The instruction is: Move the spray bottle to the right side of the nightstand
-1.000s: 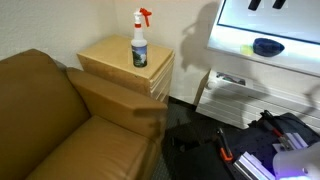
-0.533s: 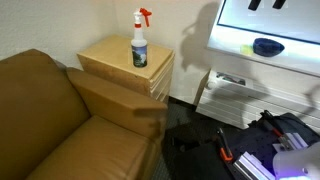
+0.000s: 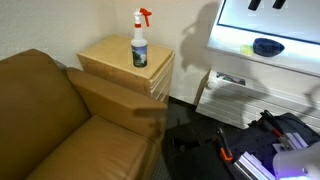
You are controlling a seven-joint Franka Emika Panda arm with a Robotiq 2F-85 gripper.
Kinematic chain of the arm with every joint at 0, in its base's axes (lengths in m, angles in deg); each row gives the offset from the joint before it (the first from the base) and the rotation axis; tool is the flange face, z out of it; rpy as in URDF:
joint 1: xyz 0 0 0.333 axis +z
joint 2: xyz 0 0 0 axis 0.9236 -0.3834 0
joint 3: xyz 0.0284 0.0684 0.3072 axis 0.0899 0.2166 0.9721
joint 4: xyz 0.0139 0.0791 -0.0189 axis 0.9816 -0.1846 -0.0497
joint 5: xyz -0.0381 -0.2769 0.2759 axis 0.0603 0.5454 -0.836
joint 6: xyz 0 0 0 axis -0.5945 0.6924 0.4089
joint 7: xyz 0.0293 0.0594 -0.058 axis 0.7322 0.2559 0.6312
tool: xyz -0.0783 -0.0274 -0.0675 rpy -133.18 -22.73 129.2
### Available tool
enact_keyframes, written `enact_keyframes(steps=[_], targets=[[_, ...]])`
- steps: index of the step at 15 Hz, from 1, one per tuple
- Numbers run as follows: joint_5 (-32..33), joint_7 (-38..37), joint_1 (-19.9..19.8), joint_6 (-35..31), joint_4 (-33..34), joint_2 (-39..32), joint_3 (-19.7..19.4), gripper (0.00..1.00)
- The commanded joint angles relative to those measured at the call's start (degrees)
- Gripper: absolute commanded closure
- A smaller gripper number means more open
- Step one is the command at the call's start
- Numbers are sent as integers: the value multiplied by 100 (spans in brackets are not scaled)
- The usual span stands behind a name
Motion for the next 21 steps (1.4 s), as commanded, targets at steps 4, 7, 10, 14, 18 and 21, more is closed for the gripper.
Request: enact_keyframes(steps=[4,7,10,14,18,21], targets=[[-11,8,-19,14,12,-3,17,0],[-11,8,-19,14,12,-3,17,0],[70,136,-3,28,67,78,12,0],[637,153,207,-293,1312,-698,544,0],[431,248,538,16,2579,-1741,831,0],[493,126,587,-173,2306,-1462,848,0]])
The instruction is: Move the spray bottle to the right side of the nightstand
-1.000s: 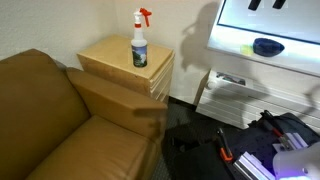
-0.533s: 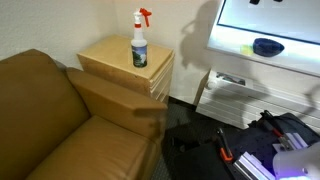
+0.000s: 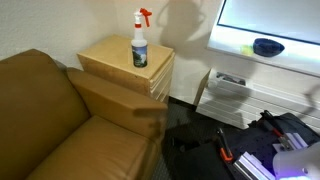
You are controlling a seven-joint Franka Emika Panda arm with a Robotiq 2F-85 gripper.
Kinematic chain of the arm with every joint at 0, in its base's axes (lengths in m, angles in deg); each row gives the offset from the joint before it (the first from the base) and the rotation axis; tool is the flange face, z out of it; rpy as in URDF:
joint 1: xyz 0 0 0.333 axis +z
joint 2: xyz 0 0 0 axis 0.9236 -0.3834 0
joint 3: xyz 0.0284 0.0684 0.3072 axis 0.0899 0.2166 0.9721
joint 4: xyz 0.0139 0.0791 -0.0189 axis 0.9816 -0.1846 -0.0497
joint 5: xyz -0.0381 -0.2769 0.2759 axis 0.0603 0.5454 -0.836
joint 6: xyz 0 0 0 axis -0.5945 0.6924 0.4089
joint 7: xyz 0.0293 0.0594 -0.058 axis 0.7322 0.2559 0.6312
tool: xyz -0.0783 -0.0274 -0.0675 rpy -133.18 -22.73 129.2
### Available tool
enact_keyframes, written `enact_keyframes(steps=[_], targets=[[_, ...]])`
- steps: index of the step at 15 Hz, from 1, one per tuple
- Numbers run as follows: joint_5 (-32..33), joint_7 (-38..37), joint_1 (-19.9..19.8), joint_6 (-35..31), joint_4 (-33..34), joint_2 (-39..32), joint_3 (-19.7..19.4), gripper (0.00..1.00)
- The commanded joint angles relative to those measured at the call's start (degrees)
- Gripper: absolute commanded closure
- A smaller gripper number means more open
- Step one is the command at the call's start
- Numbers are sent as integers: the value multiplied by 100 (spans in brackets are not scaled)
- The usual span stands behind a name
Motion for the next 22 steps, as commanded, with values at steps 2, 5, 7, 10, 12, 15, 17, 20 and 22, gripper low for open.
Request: enact_keyframes(steps=[2,5,7,10,12,15,17,20,22], targets=[[12,-21,28,13,14,-35,-32,0],[51,-217,-7,63,51,-739,36,0],[-134,-269,109,212,223,-1329,122,0],[-122,-608,277,114,656,-2368,328,0],[-160,-794,467,-100,1097,-2873,440,0],[-17,-1375,786,-683,1903,-3421,531,0],[275,-1726,1000,-1001,2314,-3635,487,0],[306,-1752,1068,-953,2178,-3482,457,0],[299,-1752,1079,-949,2158,-3485,458,0]])
